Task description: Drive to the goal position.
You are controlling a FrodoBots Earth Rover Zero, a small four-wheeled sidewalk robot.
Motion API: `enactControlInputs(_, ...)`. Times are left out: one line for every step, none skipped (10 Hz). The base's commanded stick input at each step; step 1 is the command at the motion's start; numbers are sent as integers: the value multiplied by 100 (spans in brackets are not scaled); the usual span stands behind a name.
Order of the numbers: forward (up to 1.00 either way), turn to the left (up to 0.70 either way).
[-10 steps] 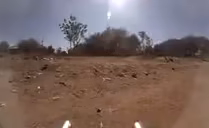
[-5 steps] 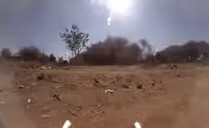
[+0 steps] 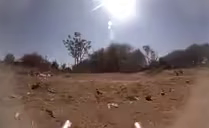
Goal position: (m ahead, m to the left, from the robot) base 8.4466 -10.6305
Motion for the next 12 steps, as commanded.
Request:
enactControlInputs(70,0)
enactControlInputs(70,0)
enactControlInputs(70,0)
enactControlInputs(70,0)
enactControlInputs(70,0)
enactControlInputs(70,0)
enactControlInputs(70,0)
enactControlInputs(70,0)
enactControlInputs(70,0)
enactControlInputs(70,0)
enactControlInputs(70,0)
enactControlInputs(70,0)
